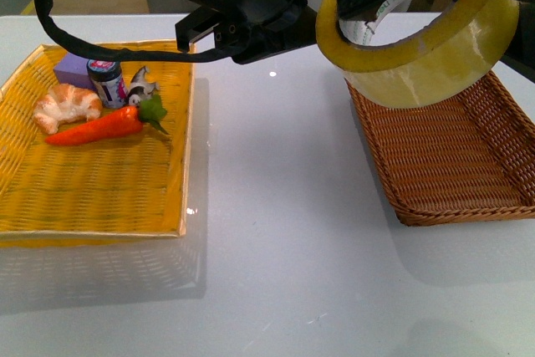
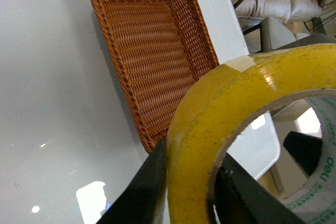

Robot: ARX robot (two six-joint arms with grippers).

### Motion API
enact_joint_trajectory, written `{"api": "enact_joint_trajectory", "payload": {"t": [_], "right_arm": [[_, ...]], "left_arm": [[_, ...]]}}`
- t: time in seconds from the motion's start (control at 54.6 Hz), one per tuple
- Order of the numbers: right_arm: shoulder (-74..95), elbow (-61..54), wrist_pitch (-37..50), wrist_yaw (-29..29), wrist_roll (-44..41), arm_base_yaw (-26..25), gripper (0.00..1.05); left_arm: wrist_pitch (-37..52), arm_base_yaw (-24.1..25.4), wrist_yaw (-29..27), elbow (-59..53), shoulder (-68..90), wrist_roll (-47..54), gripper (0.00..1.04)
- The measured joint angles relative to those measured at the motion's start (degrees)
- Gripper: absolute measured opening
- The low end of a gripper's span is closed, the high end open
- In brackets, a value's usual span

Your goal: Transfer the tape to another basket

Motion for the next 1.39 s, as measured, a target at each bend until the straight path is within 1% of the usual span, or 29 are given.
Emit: {"api": "enact_joint_trajectory", "payload": {"t": [0.11,0.22,0.293,0.348,0.366,0.385,0.44,0.623,0.66,0.696,0.715,0.751,0.769,0.788,0.806,0.843,0.861,0.934,1.026,1.044,1.081,1.136,1.154,1.209,1.392], "right_arm": [[0.0,0.0,-0.15,-0.02,-0.02,-0.44,0.46],[-0.04,0.0,-0.37,-0.02,0.0,-1.46,0.46],[-0.04,0.0,-0.37,-0.02,0.0,-2.51,0.46],[-0.04,0.0,-0.11,-0.09,0.09,-3.74,0.46],[0.02,0.0,0.13,-0.28,0.13,-4.52,0.46],[0.04,0.0,0.26,-0.48,0.2,-5.09,0.46],[0.5,0.0,1.07,-0.94,0.31,-6.97,0.46],[4.85,0.0,3.41,-1.73,0.52,-12.66,0.46],[5.95,0.04,3.69,-1.86,0.5,-13.55,0.46],[7.54,0.2,4.11,-2.21,0.5,-14.71,0.46],[7.89,0.24,4.26,-2.27,0.5,-14.97,0.46],[9.49,0.68,4.81,-2.47,0.48,-15.89,0.46],[9.92,0.85,4.94,-2.56,0.5,-16.11,0.46],[10.82,1.25,5.2,-2.69,0.48,-16.5,0.46],[11.28,1.44,5.38,-2.78,0.48,-16.7,0.46],[13.27,2.38,6.1,-2.82,0.48,-17.49,0.46],[13.77,2.64,6.23,-2.82,0.5,-17.66,0.46],[17.92,5.22,6.67,-2.47,0.31,-18.99,0.46],[25.66,10.73,6.67,-2.12,0.0,-19.12,0.46],[26.27,11.17,6.67,-2.12,0.02,-19.06,0.46],[28.87,13.09,6.67,-2.1,0.04,-18.86,0.46],[33.94,17.0,6.67,-1.33,0.11,-18.6,0.46],[35.15,18.03,6.67,-1.07,0.22,-18.53,0.46],[39.8,22.34,6.01,0.2,0.72,-18.36,0.46],[49.37,33.07,2.8,2.47,2.32,-16.55,0.46]], "left_arm": [[0.98,-0.04,-0.13,-0.26,-1.14,-0.07,0.55],[1.75,-0.02,-1.62,-1.09,-3.19,-0.02,0.71],[2.4,0.07,-3.45,-1.92,-4.87,0.72,0.82],[2.91,0.31,-5.77,-2.91,-6.56,2.08,0.91],[3.61,0.57,-6.67,-3.78,-7.76,2.84,0.96],[3.93,0.81,-7.19,-4.35,-8.57,3.26,0.98],[5.33,1.68,-8.35,-6.1,-11.08,4.37,0.95],[9.42,4.79,-9.18,-10.99,-17.75,5.79,0.96],[9.94,5.01,-10.69,-11.47,-18.23,6.8,0.95],[16.06,4.52,-19.87,-13.55,-18.51,11.06,0.89],[17.86,4.52,-22.4,-14.27,-18.62,11.65,0.87],[24.2,4.61,-30.84,-17.75,-19.52,16.96,0.8],[25.51,4.72,-32.65,-18.67,-19.87,18.27,0.78],[27.76,5.07,-35.95,-20.55,-20.59,20.74,0.75],[28.7,5.29,-37.31,-21.44,-21.05,21.9,0.73],[31.32,6.54,-40.33,-24.9,-22.97,25.73,0.66],[31.71,6.88,-40.48,-25.64,-23.5,26.71,0.64],[33.4,9.86,-39.58,-31.26,-28.04,30.4,0.5],[34.1,13.75,-35.74,-38.51,-33.81,32.65,0.27],[34.12,14.01,-35.5,-38.97,-34.21,32.76,0.25],[34.12,15.08,-34.32,-40.76,-35.78,33.0,0.18],[34.1,17.07,-32.41,-43.85,-39.04,33.27,0.04],[34.07,17.49,-31.74,-44.46,-39.78,33.2,0.01],[33.57,19.26,-30.05,-46.93,-42.93,33.51,0.02],[30.67,22.97,-26.58,-51.65,-50.29,33.62,0.02]]}}
